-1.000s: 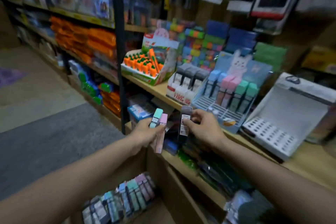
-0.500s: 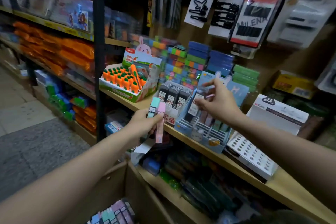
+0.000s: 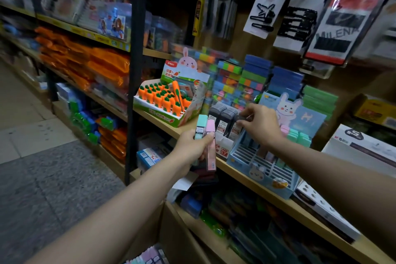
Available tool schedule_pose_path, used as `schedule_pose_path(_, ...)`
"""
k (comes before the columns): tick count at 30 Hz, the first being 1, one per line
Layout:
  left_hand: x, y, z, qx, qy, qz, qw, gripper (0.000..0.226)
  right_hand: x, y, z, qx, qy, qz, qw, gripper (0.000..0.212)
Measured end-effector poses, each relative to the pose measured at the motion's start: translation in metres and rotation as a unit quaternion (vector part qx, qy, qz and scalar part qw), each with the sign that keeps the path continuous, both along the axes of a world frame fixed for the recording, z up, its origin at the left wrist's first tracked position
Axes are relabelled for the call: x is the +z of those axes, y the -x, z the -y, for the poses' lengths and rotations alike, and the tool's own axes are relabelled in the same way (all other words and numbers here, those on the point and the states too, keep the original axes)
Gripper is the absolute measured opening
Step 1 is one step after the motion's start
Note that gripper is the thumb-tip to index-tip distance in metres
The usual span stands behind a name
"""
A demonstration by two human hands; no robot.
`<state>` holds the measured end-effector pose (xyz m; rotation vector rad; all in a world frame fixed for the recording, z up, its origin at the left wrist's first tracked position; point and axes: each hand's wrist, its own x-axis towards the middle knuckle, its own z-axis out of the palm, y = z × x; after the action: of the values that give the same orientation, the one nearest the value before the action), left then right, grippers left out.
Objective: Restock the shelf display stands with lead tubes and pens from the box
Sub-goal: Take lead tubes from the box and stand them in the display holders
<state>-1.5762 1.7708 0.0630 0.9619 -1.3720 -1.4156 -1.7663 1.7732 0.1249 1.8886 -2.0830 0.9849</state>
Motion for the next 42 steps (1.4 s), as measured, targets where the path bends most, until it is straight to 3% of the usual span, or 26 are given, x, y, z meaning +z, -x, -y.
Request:
schedule_pose_path(6,-0.003,0.005,0.000,-0.004,-0.003,0.011,1.000,0.015,-0.005,0.000,0.004,-0.039,0.015,-0.067,0.997,0.013)
schedule_pose_path(10,-0.003,0.008,-0.003,-0.014,0.004,0.017,1.000,0.012,-0.003,-0.004,-0.005,-0.025,0.005,-0.098,0.995,0.031)
schedule_pose_path(13,-0.003,0.009,-0.005,-0.035,0.014,0.006,0.999,0.012,-0.005,-0.008,-0.026,0.041,0.020,0.026,0.999,0.032)
schedule_pose_path(16,-0.001,0.016,-0.008,-0.070,0.018,0.000,0.997,0.011,-0.016,-0.014,-0.051,0.113,-0.054,0.174,0.977,0.034)
schedule_pose_path(19,0.000,0.027,-0.014,-0.119,0.032,0.022,0.992,0.012,-0.022,-0.012,-0.070,0.134,-0.055,0.227,0.963,0.036)
schedule_pose_path(24,0.001,0.049,-0.033,-0.205,0.020,-0.008,0.979,0.008,-0.009,0.011,-0.098,0.139,-0.053,0.217,0.965,0.021)
schedule_pose_path(26,0.003,0.058,-0.038,-0.221,0.005,-0.021,0.975,0.019,0.001,0.028,-0.106,0.116,-0.046,0.199,0.972,0.022)
schedule_pose_path(28,0.005,0.065,-0.039,-0.206,-0.030,-0.039,0.977,0.030,0.014,0.049,-0.114,0.075,-0.015,0.218,0.973,0.022)
schedule_pose_path(30,0.004,0.069,-0.037,-0.177,-0.075,-0.067,0.979,0.025,0.024,0.069,-0.120,0.036,0.024,0.225,0.973,0.020)
schedule_pose_path(33,-0.003,0.071,-0.030,-0.140,-0.106,-0.090,0.980,0.014,0.024,0.086,-0.123,-0.007,0.056,0.146,0.988,0.020)
schedule_pose_path(38,-0.015,0.064,-0.024,-0.146,-0.051,-0.002,0.988,0.017,0.006,0.077,-0.107,0.003,0.070,0.057,0.996,0.019)
schedule_pose_path(42,-0.017,0.059,-0.023,-0.145,-0.029,-0.013,0.989,0.016,-0.005,0.068,-0.091,0.007,0.073,0.048,0.996,0.018)
